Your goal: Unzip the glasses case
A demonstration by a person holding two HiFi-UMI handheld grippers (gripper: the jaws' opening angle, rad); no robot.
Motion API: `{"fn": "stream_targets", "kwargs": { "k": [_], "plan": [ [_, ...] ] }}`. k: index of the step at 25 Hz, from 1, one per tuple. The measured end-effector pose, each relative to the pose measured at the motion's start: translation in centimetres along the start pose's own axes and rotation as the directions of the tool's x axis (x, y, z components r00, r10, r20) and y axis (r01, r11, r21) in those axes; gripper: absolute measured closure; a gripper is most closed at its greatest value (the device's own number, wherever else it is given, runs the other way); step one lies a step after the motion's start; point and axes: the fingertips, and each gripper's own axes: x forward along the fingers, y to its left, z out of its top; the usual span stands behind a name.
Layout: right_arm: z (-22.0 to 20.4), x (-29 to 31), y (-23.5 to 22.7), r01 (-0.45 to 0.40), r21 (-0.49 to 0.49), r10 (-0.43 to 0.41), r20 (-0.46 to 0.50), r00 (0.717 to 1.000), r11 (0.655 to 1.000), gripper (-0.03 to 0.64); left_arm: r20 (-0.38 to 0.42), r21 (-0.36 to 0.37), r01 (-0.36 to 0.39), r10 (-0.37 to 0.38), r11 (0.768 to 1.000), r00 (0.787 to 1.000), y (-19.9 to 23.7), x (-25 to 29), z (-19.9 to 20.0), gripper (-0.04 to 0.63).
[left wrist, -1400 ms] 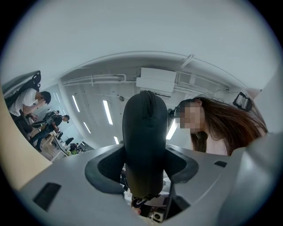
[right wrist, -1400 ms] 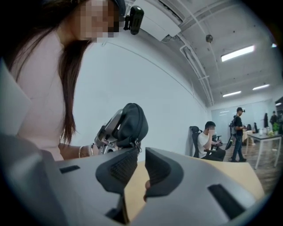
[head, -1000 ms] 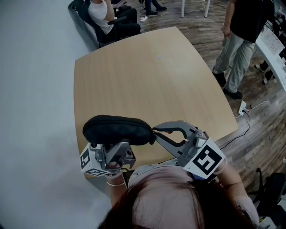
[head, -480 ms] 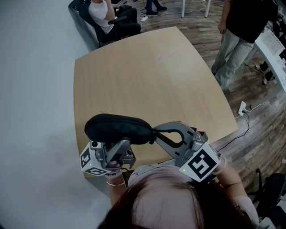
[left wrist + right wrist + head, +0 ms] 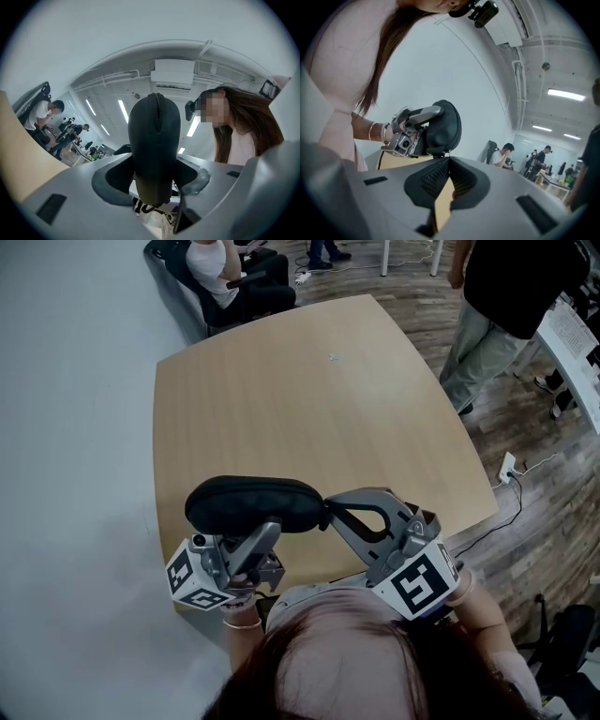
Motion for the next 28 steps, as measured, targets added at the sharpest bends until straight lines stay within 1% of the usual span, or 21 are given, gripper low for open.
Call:
{"fn": "stream_targets", "kwargs": {
  "k": [5,10,28],
  "plan": [
    [-0.2,0.1,-0.1,0.029,-0.022,-0.029,-0.022,0.999,0.999,0.601,-0.034,-0.004,-0.026,0.026,1.0,0.999,0.3,-0.4,-0.3,0.359],
    [-0.7,0.2,0.0,0.04,-0.047,-0.042,-0.043,0.998,0.998,0.601,-0.068,0.001,-0.047,0.047,0.999,0.997,0.5,-0.6,-0.9,0.36],
    [-1.7,0.6,-0.1,0.084,-0.126,-0.097,-0.098,0.99,0.988,0.601,-0.162,0.038,-0.084,0.089,0.996,0.983,1.1,-1.5,-2.2,0.37]
  ]
}}
